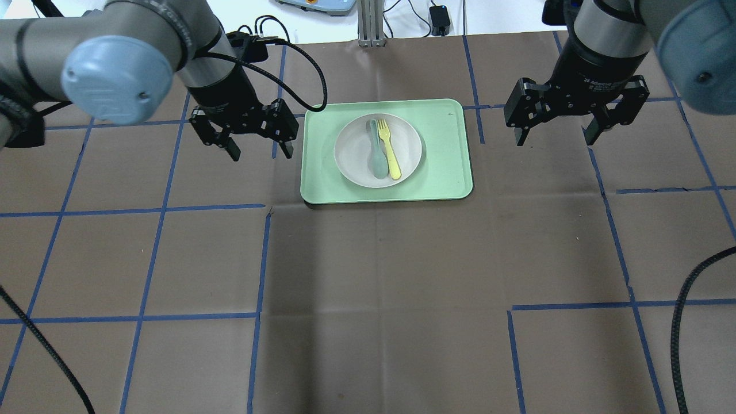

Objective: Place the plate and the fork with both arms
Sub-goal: 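Release the plate and raise the left gripper away from the tray, then lower the right gripper over the yellow fork on the plate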

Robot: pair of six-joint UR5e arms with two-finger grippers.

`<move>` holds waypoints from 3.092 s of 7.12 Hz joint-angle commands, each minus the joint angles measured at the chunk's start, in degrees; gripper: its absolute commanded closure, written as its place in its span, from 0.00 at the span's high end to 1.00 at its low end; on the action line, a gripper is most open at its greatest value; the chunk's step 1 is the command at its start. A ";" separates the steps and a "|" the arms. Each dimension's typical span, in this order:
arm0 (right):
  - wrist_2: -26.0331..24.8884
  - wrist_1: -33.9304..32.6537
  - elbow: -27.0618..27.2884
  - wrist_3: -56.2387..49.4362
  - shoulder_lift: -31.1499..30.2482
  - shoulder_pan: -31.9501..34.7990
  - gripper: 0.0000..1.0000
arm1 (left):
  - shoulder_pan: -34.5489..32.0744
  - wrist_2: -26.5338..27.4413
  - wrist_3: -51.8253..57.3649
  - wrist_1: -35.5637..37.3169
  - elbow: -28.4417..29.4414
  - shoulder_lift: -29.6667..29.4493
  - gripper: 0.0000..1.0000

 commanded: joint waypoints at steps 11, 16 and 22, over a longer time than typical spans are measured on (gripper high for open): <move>1.50 -5.03 -22.77 16.94 29.97 17.34 1.00 | 4.58 6.33 -1.38 -5.63 -9.58 17.86 1.00; 0.97 -14.68 -22.24 15.89 39.46 16.99 1.00 | 3.88 5.45 -1.11 -4.23 -7.82 14.78 1.00; 1.14 -17.00 -22.24 15.71 44.05 16.56 0.53 | 3.09 5.98 -1.02 -3.70 -8.43 14.61 1.00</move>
